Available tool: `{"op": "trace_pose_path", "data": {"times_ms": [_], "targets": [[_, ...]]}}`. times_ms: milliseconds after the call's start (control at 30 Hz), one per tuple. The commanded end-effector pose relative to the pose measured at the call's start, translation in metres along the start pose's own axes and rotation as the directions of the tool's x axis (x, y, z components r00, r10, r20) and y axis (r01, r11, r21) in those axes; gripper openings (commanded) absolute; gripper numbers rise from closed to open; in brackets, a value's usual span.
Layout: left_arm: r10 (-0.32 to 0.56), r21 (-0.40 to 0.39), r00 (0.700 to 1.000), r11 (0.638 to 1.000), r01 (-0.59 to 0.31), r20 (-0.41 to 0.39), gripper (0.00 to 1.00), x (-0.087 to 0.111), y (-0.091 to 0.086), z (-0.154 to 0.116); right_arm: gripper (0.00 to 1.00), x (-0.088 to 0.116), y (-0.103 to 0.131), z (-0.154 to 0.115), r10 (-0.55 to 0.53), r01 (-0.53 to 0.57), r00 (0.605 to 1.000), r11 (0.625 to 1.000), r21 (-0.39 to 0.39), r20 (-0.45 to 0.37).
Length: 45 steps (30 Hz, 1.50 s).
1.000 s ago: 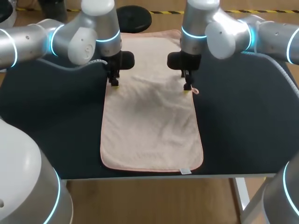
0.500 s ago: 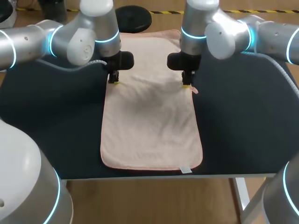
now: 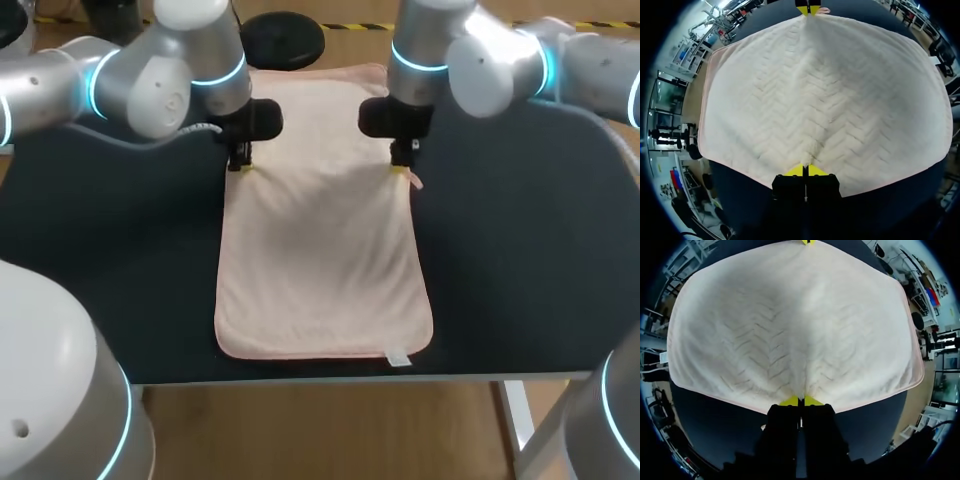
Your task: Fold the towel
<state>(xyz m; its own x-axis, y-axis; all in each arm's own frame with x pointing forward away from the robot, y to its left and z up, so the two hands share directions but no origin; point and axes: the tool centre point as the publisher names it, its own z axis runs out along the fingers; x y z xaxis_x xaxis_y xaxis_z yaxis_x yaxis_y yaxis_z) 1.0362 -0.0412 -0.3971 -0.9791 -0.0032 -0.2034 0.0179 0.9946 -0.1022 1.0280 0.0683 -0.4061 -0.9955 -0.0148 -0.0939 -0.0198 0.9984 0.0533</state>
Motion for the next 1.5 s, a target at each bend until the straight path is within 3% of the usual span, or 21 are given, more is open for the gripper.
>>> {"op": "trace_pose_path", "data": {"times_ms": [33,433,733,933,1500], "targets": [[-0.002,-0.003,1.000,1.000,0.002,0.024,0.00,0.007,0.009,-0.029,0.00,0.007,-0.011,-0.025,0.004,-0.004,1.000,1.000,0.004,0.025],[0.007,-0.013,0.993,1.000,-0.006,0.114,0.00,-0.025,0.002,-0.095,0.00,-0.023,-0.009,-0.104,-0.032,0.034,0.989,0.999,-0.011,0.146],[0.027,0.000,0.971,1.000,-0.028,0.239,0.00,-0.050,-0.010,-0.160,0.00,-0.042,-0.002,-0.174,-0.086,0.088,0.965,0.996,0.005,0.249],[0.053,-0.044,0.954,0.998,-0.042,0.296,0.00,-0.070,-0.010,-0.200,0.00,-0.057,-0.006,-0.219,-0.086,0.086,0.949,0.996,0.014,0.304],[0.111,-0.097,0.917,0.992,-0.079,0.384,0.00,-0.131,-0.031,-0.274,0.00,-0.110,0.005,-0.300,-0.113,0.131,0.898,0.991,-0.014,0.425]]}}
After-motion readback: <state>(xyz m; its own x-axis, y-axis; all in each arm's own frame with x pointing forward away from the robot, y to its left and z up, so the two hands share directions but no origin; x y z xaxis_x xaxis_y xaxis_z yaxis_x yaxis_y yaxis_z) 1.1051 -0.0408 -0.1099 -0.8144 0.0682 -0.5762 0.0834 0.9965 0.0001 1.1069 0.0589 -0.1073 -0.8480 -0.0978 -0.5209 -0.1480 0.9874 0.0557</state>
